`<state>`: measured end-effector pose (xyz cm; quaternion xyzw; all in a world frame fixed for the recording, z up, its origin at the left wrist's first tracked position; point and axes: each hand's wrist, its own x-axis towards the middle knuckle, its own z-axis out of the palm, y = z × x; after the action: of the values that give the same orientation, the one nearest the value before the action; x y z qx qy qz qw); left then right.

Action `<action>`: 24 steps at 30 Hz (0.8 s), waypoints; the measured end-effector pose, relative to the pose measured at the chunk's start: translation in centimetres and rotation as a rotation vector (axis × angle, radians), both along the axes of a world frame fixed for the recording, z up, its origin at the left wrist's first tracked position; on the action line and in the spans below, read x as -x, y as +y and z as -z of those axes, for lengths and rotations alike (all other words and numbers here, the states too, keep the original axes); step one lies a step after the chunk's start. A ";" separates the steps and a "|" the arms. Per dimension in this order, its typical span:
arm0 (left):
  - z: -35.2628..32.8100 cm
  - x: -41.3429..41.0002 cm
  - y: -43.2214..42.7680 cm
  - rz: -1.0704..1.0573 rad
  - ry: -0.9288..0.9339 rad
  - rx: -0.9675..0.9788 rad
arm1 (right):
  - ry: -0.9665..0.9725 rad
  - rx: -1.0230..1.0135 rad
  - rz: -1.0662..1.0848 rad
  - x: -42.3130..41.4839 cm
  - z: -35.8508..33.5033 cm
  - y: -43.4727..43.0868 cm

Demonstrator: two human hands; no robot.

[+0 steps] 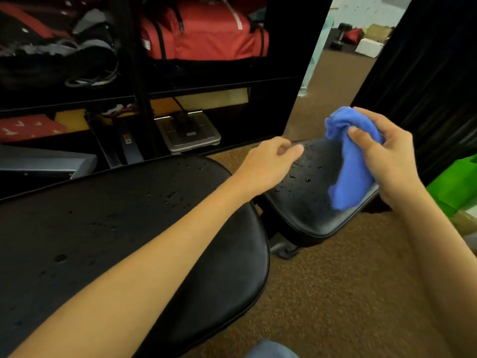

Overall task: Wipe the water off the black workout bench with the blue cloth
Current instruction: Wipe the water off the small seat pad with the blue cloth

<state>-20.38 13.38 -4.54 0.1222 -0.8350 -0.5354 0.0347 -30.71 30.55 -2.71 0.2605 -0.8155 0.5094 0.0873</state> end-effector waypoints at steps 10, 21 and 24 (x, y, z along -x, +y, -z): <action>6.6 2.8 -2.2 -0.063 -0.223 0.696 | 0.028 -0.621 0.269 5.2 10.1 7.2; 6.6 2.7 -1.6 -0.125 -0.152 0.777 | -0.128 -0.672 0.321 16.7 9.1 0.5; 6.7 2.8 -1.8 -0.149 -0.121 0.788 | -0.079 -0.658 0.204 16.9 9.5 -0.9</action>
<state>-23.15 11.55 -11.23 0.1909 -0.9657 -0.1621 0.0683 -47.66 29.67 -12.20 0.1721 -0.9606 0.2175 0.0176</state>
